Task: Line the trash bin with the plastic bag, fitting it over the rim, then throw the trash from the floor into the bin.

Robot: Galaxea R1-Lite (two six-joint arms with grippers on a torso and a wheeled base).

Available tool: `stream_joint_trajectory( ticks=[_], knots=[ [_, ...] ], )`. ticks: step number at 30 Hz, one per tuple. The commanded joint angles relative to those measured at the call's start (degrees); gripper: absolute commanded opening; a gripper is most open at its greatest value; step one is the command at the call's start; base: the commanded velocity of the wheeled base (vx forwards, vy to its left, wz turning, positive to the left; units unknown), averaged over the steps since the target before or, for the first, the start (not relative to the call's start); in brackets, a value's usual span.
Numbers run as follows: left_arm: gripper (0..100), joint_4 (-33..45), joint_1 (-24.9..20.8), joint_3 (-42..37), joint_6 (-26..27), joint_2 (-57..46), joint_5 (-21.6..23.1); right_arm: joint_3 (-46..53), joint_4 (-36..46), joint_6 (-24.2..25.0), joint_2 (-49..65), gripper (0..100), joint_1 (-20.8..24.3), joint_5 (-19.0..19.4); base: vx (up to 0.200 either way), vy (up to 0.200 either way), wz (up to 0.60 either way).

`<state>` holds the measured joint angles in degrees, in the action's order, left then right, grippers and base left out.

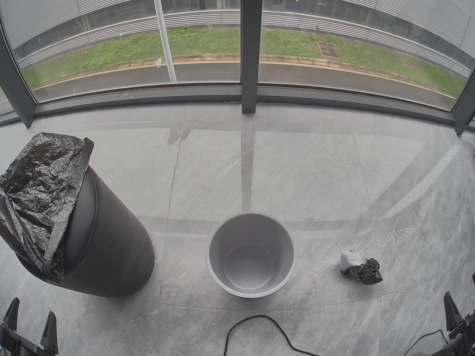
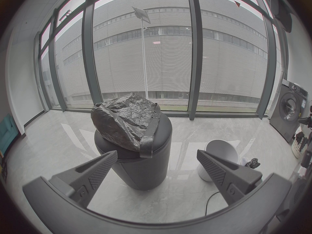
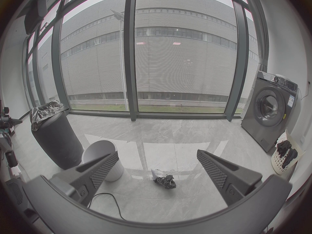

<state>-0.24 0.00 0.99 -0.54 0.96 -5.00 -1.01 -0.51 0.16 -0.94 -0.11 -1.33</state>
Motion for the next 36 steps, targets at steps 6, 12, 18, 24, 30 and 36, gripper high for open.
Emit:
stream_joint_trajectory(
  ticks=[6, 12, 18, 24, 30, 36],
  knots=[
    [100, 0.0, 0.0, -1.0, 0.1, -1.0, 0.2, 1.0, 0.0, 0.1, 0.6, 100, -0.1, 0.0, 0.0, 0.2, 0.0],
    [100, 0.2, 0.0, -1.0, 0.4, -1.0, 0.5, 1.0, 0.0, 0.0, 0.6, 100, -0.1, 0.0, 0.0, 0.167, 0.0],
    [100, -0.3, 0.0, -1.0, 0.4, -1.0, 0.8, 1.0, 0.0, 0.0, 0.6, 100, -0.1, 0.0, 0.0, 0.0, 0.0],
    [100, -0.3, 0.0, -1.0, 0.5, -1.0, 0.8, 1.0, 0.0, 0.0, 0.6, 100, -0.1, 0.0, 0.0, 0.0, 0.0],
    [100, -0.1, 0.0, -1.0, 0.2, -1.0, 0.8, 1.0, 0.0, 0.1, 0.6, 100, -0.1, 0.0, 0.0, 0.0, 0.0],
    [100, -7.2, -0.9, 15.1, -0.3, 12.0, 3.3, 1.0, -0.1, 0.1, 0.7, 100, -0.1, 0.0, 0.0, 0.0, 0.0]
  ],
)
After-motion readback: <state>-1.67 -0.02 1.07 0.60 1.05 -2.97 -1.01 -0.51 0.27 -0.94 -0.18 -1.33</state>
